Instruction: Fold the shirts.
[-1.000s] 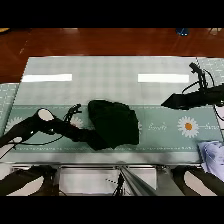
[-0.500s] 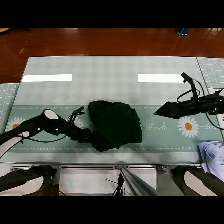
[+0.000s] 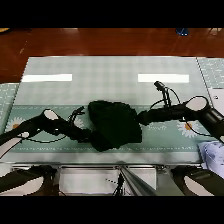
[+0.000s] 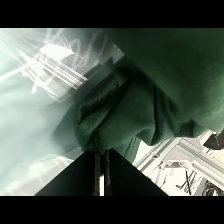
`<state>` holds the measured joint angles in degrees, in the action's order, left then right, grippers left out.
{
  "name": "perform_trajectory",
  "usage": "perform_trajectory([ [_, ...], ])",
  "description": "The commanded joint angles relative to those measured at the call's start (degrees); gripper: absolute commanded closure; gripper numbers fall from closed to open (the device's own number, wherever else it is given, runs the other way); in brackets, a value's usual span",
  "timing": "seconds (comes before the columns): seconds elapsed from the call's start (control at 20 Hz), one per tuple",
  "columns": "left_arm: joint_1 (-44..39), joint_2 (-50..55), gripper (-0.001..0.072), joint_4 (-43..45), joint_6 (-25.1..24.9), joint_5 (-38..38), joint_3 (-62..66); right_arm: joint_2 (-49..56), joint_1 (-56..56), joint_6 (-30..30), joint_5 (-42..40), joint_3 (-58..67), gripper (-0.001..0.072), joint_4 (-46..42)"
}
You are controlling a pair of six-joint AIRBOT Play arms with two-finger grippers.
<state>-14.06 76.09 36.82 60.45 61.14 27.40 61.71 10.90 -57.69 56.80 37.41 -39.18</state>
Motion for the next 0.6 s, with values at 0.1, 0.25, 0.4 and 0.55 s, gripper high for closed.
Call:
perform_trajectory([
  [0.1,0.1,-0.7,0.0684,-0.4,0.0,1.2,0.9,0.0,5.3,-1.4,-7.7,-0.4,0.0427,1.4],
  [0.25,0.1,-0.7,0.0684,-0.4,0.0,1.3,2.4,0.0,5.3,-0.8,-4.9,-0.4,0.0246,6.1],
  [0.4,0.1,-0.7,0.0684,-0.4,0.1,1.6,3.8,0.0,5.4,0.1,-1.5,-0.4,0.0235,6.7],
  [0.55,0.1,-0.7,0.0684,-0.4,0.1,2.0,4.8,0.0,5.4,1.6,2.1,-0.4,0.0234,7.2],
])
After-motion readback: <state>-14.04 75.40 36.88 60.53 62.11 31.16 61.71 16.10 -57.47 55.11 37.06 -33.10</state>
